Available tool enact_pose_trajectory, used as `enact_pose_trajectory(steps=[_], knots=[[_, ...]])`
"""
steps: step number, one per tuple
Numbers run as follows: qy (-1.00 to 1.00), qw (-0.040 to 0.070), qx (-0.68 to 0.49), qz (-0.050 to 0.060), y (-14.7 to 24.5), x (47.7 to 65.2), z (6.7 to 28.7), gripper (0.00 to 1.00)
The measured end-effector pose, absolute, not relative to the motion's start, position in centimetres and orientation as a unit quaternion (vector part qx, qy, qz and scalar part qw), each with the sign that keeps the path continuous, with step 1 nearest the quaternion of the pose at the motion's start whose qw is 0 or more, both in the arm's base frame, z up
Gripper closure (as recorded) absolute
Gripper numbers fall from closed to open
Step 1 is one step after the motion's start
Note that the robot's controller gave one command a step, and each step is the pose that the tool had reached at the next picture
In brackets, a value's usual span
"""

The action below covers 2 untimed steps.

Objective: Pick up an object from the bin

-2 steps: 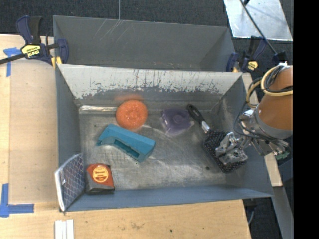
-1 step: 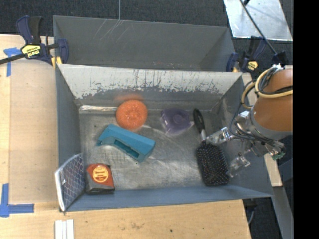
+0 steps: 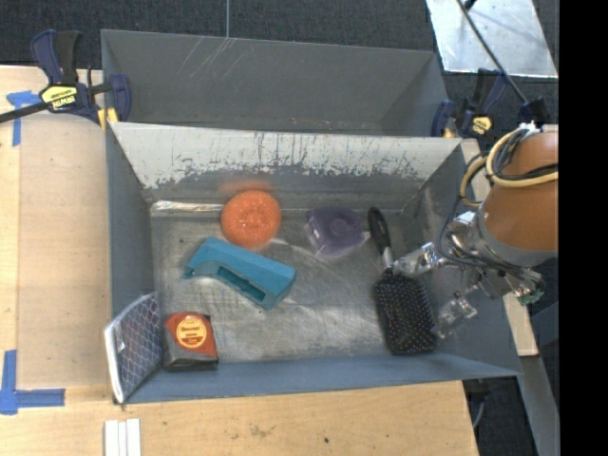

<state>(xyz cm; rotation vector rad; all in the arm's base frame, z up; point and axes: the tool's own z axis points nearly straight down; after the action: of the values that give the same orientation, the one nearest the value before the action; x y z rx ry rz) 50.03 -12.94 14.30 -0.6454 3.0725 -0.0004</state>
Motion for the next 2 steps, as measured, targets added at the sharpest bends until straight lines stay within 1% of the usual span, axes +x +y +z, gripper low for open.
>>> enact_pose_trajectory(steps=[1,2], knots=[[0.983,0.005,-0.186,-0.002,-12.0,49.4,10.6,0.00],[0.976,0.004,-0.216,-0.006,-9.9,49.5,8.4,0.00]])
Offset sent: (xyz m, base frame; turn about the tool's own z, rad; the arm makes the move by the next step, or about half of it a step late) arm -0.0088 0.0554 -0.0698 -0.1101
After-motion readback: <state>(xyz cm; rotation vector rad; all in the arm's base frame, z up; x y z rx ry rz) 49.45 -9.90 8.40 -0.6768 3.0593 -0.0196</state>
